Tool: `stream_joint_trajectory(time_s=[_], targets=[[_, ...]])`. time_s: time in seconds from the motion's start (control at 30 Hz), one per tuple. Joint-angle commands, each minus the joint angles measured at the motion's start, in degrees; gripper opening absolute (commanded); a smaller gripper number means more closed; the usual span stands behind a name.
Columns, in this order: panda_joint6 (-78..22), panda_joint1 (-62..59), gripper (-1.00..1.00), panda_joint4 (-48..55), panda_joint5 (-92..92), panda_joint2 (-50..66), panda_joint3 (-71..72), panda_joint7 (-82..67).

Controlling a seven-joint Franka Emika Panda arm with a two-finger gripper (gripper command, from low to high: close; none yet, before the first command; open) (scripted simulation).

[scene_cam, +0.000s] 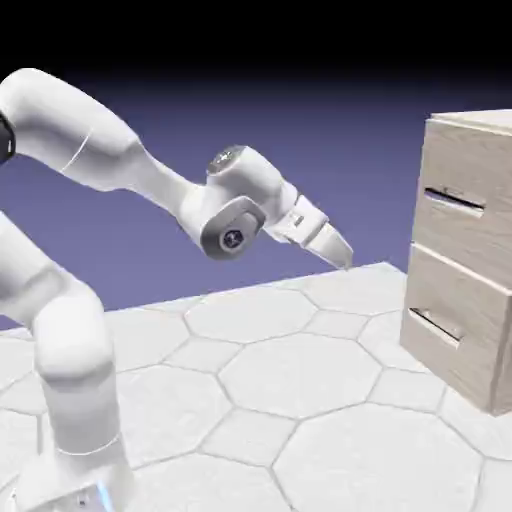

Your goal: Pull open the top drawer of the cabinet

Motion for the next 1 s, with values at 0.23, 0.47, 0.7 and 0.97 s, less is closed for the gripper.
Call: stream_joint_trajectory(time_s=[0.23,0.47,0.7,0.97], targets=[[-3.65,8.89,0.0,5.94,19.3,13.72,-11.72,-19.94],[-6.85,16.67,0.0,11.13,36.18,25.72,-21.98,-37.38],[-10.05,24.44,0.0,16.33,53.06,37.72,-32.24,-54.82],[-13.7,33.33,0.0,22.26,72.36,51.43,-43.96,-74.76]])
